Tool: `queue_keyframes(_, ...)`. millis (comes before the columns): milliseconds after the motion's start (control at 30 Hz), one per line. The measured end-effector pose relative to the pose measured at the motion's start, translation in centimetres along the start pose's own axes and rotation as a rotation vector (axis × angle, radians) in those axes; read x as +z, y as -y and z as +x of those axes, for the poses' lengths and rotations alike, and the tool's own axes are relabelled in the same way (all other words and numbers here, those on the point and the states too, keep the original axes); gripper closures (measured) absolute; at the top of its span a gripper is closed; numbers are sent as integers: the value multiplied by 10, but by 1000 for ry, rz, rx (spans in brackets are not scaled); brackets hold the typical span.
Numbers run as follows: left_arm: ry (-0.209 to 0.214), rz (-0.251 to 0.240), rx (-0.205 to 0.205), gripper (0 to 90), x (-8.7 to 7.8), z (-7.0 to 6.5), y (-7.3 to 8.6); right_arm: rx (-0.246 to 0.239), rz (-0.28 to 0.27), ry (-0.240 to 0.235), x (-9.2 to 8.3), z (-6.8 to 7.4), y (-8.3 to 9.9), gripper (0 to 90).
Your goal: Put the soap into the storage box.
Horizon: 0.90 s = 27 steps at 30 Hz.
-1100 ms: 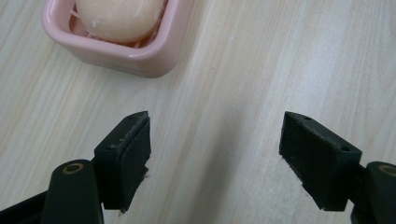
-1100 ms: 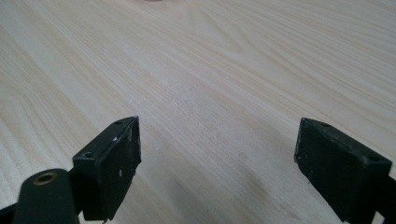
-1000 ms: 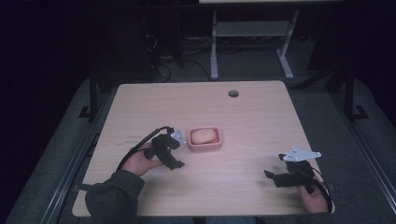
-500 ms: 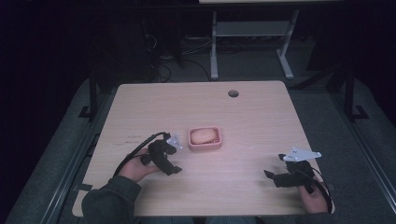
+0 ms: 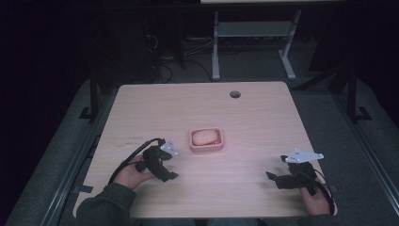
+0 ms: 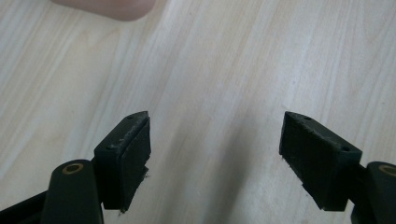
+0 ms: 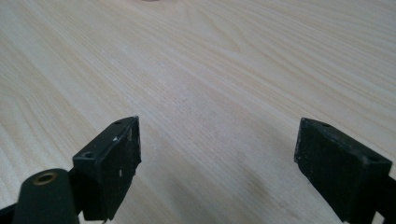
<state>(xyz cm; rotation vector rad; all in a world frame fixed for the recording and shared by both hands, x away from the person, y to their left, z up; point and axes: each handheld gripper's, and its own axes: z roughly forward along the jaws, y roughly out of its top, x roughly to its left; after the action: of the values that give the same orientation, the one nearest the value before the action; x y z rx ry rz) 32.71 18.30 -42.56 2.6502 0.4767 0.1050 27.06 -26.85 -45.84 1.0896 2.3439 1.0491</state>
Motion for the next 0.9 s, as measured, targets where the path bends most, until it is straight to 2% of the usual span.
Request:
queue_keyframes(267, -4, -9, -22, 246, -3, -2, 12, 2, 0, 1, 0, 0, 0, 141)
queue_keyframes(433, -10, -2, -13, 246, -6, -5, 16, 2, 0, 2, 0, 0, 0, 141)
queue_keyframes(667, -18, -10, -26, 244, -7, -10, 24, 3, 0, 1, 0, 1, 0, 141)
queue_keyframes(767, -31, -6, -16, 243, -9, -12, 28, 2, -2, 2, -1, 0, 1, 141)
queue_keyframes(900, -34, -14, -30, 243, -11, -16, 36, 1, -4, 3, -1, 1, 1, 141)
